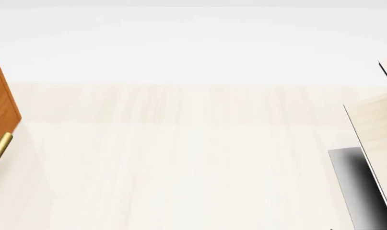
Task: Close the top drawer of the cabinet and put the bowl on top of it.
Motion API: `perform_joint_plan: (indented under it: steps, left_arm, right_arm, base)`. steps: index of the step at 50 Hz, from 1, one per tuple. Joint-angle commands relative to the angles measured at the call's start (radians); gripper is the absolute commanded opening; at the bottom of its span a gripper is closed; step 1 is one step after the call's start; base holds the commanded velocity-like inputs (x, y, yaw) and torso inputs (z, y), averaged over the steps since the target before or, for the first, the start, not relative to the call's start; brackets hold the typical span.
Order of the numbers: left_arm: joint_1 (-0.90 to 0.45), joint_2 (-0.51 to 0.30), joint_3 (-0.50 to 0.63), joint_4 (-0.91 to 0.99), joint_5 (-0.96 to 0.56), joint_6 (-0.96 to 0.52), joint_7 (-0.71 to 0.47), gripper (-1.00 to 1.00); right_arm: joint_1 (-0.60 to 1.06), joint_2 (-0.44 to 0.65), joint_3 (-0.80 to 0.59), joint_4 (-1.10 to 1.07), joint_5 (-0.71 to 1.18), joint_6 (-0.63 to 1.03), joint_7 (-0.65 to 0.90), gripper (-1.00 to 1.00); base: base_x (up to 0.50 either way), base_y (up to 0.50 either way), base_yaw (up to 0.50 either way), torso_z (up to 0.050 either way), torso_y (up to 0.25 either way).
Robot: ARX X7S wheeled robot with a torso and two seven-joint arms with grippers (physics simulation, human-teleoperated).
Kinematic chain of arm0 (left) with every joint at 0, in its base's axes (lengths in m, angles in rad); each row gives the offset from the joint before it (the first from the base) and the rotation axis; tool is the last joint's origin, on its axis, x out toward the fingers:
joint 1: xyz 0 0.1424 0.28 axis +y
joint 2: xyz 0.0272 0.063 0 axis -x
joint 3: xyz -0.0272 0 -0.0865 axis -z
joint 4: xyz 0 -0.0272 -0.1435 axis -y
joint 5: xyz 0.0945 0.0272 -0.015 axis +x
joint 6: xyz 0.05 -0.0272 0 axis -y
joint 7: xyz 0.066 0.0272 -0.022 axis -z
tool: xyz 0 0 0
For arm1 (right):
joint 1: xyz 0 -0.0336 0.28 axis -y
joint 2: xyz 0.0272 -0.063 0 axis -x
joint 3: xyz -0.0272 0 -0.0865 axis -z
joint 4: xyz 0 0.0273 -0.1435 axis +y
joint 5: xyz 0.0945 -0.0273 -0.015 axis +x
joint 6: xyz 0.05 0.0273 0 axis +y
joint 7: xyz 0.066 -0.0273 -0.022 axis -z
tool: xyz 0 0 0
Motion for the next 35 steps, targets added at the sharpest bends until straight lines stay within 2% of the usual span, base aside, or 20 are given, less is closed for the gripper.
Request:
perform_joint_plan:
  steps: [1,11,14,16,21,23,25,31,35]
  left_arm:
    - [0.105,-0.011,-0.086,0.147,-0.170,-0.040,-0.076,1.00]
    - [0.276,0.010,-0.233,0.306,-0.260,-0.111,-0.070,1.00]
    - [0.296,0.015,-0.259,0.326,-0.259,-0.124,-0.060,1.00]
    - [0.302,0.034,-0.310,0.369,-0.214,-0.156,-0.031,1.00]
    - [0.352,0.054,-0.370,0.418,-0.212,-0.183,-0.022,1.00]
    - [0.356,0.055,-0.381,0.443,-0.176,-0.215,-0.001,1.00]
    - [0.381,0.073,-0.416,0.460,-0.177,-0.227,0.009,1.00]
    - [0.391,0.135,-0.523,0.507,-0.098,-0.285,0.117,1.00]
    - [0.420,0.152,-0.545,0.502,-0.076,-0.288,0.148,1.00]
  right_arm:
    - [-0.002,0.019,0.029,-0.022,0.031,0.009,0.020,1.00]
    - [0.004,0.077,0.117,-0.071,0.138,0.033,0.080,1.00]
    - [-0.019,0.023,0.075,-0.044,0.029,-0.023,0.009,1.00]
    - [-0.020,0.035,0.093,-0.064,0.045,-0.018,0.022,1.00]
    - [-0.020,0.064,0.140,-0.097,0.108,-0.005,0.061,1.00]
    - [-0.003,0.134,0.195,-0.128,0.223,0.026,0.138,1.00]
    - [-0.024,0.091,0.176,-0.121,0.152,-0.002,0.088,1.00]
    - [-0.013,0.156,0.249,-0.160,0.255,0.009,0.154,1.00]
    - [-0.009,0.181,0.275,-0.174,0.292,0.010,0.179,1.00]
  base:
    - [0.00,0.00,0.00,0.000,0.000]
    - [0.00,0.00,0.00,0.000,0.000]
    - [0.00,0.00,0.00,0.000,0.000]
    - [0.00,0.00,0.00,0.000,0.000]
    - [0.00,0.00,0.00,0.000,0.000]
    - [0.00,0.00,0.00,0.000,0.000]
    - [0.00,0.00,0.00,0.000,0.000]
    - [0.00,0.00,0.00,0.000,0.000]
    - [0.00,0.00,0.00,0.000,0.000]
